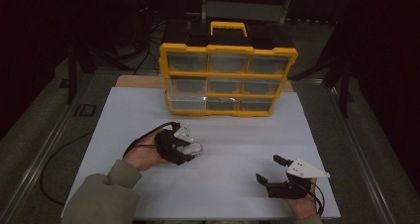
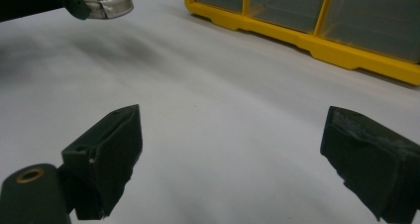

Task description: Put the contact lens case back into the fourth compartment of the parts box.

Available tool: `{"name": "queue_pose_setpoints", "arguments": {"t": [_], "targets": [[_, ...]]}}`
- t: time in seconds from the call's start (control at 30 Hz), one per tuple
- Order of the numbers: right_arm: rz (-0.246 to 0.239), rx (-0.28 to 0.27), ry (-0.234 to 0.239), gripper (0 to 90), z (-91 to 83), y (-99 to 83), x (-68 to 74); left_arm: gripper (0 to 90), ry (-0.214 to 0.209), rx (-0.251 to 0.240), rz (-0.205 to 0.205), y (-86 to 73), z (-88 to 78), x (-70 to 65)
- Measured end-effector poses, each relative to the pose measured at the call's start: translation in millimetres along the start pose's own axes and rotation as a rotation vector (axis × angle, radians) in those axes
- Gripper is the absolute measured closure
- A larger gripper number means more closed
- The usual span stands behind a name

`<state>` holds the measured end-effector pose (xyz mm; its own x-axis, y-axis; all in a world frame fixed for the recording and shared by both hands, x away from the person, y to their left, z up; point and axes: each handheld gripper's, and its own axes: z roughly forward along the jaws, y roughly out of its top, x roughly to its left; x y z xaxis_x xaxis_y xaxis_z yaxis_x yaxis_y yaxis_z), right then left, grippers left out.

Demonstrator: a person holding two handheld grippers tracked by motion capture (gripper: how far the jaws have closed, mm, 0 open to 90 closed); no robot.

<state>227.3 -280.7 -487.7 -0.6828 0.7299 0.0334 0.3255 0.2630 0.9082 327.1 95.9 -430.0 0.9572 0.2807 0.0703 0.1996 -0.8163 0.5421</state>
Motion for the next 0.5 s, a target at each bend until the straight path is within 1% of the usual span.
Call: {"name": "queue_pose_setpoints", "arguments": {"t": [0.2,0.5], "targets": [[0.002,0.000,0.000,8.9,-0.3,0.2,0.2,49.3,0.020,-0.011,-0.003,0.8,-9.0,3.5],[0.002,-0.002,0.000,8.9,-0.5,0.2,0.3,49.3,0.034,-0.022,-0.007,2.0,-16.7,7.1]]}}
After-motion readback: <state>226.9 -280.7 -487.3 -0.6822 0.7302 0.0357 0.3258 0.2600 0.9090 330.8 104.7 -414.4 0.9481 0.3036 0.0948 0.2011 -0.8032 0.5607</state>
